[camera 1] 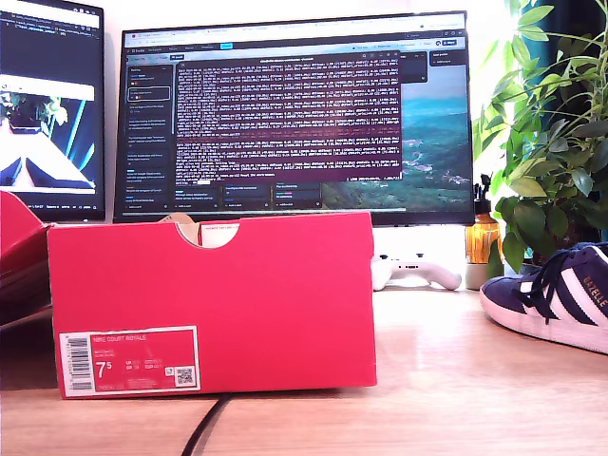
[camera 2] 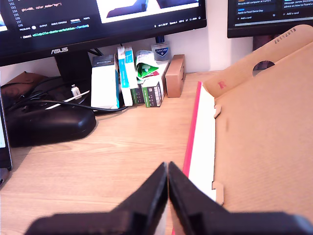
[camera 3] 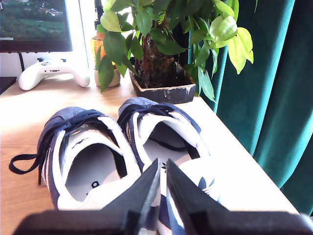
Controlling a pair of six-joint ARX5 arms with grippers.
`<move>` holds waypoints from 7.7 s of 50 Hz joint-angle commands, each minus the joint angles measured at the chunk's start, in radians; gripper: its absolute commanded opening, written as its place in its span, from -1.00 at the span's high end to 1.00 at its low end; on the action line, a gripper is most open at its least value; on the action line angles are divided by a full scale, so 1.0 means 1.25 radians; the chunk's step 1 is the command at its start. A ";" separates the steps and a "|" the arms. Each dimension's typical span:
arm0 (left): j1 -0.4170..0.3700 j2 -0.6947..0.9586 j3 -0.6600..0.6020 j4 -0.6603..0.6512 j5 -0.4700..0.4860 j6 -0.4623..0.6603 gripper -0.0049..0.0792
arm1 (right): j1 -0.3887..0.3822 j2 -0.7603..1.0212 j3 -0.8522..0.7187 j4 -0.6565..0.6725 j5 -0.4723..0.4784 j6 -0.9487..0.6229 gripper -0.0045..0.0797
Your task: Pack the blue shoes by picking the first shoe and placing it inside the red shoebox, left side, then picking and rotating the second shoe and placing it in the shoebox
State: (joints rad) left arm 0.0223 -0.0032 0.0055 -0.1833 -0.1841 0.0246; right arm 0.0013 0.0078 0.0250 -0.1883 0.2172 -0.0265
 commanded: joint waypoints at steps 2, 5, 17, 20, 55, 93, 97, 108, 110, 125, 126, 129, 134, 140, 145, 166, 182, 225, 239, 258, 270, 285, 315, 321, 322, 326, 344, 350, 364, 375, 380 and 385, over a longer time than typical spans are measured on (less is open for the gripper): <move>0.001 -0.007 -0.024 -0.015 0.000 -0.001 0.91 | 0.002 -0.005 -0.012 0.007 -0.001 0.002 0.92; 0.001 -0.007 -0.024 -0.015 0.000 -0.001 0.91 | 0.002 -0.005 -0.012 0.007 -0.001 0.002 0.92; 0.001 -0.007 -0.024 -0.015 0.000 -0.002 0.91 | 0.002 -0.005 -0.012 0.007 -0.001 0.003 0.92; 0.001 -0.007 -0.024 -0.015 0.002 -0.003 0.91 | 0.002 -0.005 -0.012 0.007 -0.001 0.003 0.92; -0.004 -0.007 -0.012 0.148 0.470 -0.468 0.91 | 0.003 -0.005 -0.002 0.128 -0.272 0.597 0.92; -0.171 0.486 0.615 -0.477 0.612 0.115 0.93 | 0.004 0.334 0.424 -0.126 -0.448 0.328 0.92; -0.215 0.550 0.644 -0.532 0.574 0.164 0.93 | 0.004 0.402 0.472 -0.160 -0.448 0.297 0.92; -0.398 0.689 0.651 -0.635 0.361 0.249 0.93 | 0.004 0.591 0.589 -0.237 -0.448 0.265 0.92; -0.428 0.710 0.651 -0.649 0.320 0.256 0.93 | 0.004 0.618 0.605 -0.244 -0.448 0.257 0.92; -0.577 0.873 0.650 -0.615 0.072 0.256 0.93 | 0.004 0.808 0.739 -0.354 -0.447 0.190 0.92; -0.579 0.885 0.650 -0.613 0.059 0.256 0.93 | 0.004 0.818 0.751 -0.368 -0.447 0.185 0.92; -0.580 0.927 0.650 -0.604 0.027 0.256 0.93 | 0.004 0.850 0.782 -0.400 -0.446 0.169 0.91; -0.580 0.985 0.650 -0.570 -0.019 0.255 0.93 | 0.004 0.885 0.832 -0.453 -0.440 0.159 0.83; -0.580 1.035 0.650 -0.509 -0.049 0.253 0.93 | 0.004 0.913 0.888 -0.530 -0.438 0.118 0.77; -0.580 1.063 0.650 -0.460 -0.053 0.253 0.93 | 0.004 0.936 0.925 -0.612 -0.437 0.096 0.58; -0.586 1.092 0.650 -0.426 -0.048 0.251 0.93 | 0.044 1.116 0.930 -0.692 -0.324 0.000 0.29; -0.586 1.092 0.650 -0.426 -0.048 0.250 0.93 | 0.056 1.247 0.930 -0.723 -0.207 -0.028 0.20; -0.586 1.092 0.650 -0.417 -0.048 0.237 0.93 | 0.069 1.387 0.929 -0.678 -0.241 0.006 0.88; -0.586 1.092 0.650 -0.417 -0.048 0.232 0.93 | 0.135 1.356 0.930 -0.643 -0.369 0.060 0.92; -0.586 1.092 0.650 -0.415 -0.048 0.232 0.93 | 0.228 1.252 1.072 -0.584 -0.511 0.219 0.92; -0.586 1.092 0.650 -0.416 -0.048 0.232 0.93 | 0.279 1.249 1.176 -0.490 -0.575 0.344 0.92; -0.586 1.092 0.650 -0.415 -0.048 0.232 0.93 | 0.405 1.280 1.180 -0.293 -0.584 0.471 0.92; -0.616 1.092 0.650 -0.374 -0.035 0.247 0.93 | 0.461 1.447 1.181 -0.127 -0.588 0.510 0.92; -0.623 1.092 0.650 -0.372 -0.027 0.247 0.93 | 0.474 1.470 1.181 -0.113 -0.594 0.524 0.92; -0.623 1.092 0.650 -0.373 -0.027 0.247 0.93 | 0.478 1.473 1.181 -0.110 -0.594 0.524 0.92; -0.623 1.092 0.650 -0.374 -0.027 0.247 0.93 | 0.494 1.477 1.181 -0.111 -0.594 0.524 0.92; -0.623 1.092 0.650 -0.376 -0.024 0.247 0.93 | 0.542 1.484 1.181 -0.121 -0.570 0.491 0.92; -0.623 1.092 0.650 -0.380 -0.024 0.247 0.93 | 0.543 1.504 1.181 -0.119 -0.565 0.482 0.92; -0.623 1.092 0.650 -0.380 -0.023 0.247 0.93 | 0.549 1.581 1.181 -0.087 -0.567 0.484 0.92; -0.623 1.092 0.650 -0.380 -0.021 0.253 0.93 | 0.555 1.597 1.181 -0.078 -0.563 0.485 0.92; -0.623 1.092 0.650 -0.379 -0.018 0.253 0.93 | 0.559 1.597 1.181 -0.063 -0.564 0.485 0.74; -0.623 1.092 0.650 -0.380 -0.018 0.253 0.93 | 0.559 1.597 1.183 -0.056 -0.569 0.491 0.31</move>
State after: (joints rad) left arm -0.7525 1.3502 0.8169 -0.6609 -0.2100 0.3370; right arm 0.6910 2.0201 1.4830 -0.2790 -0.4870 0.5934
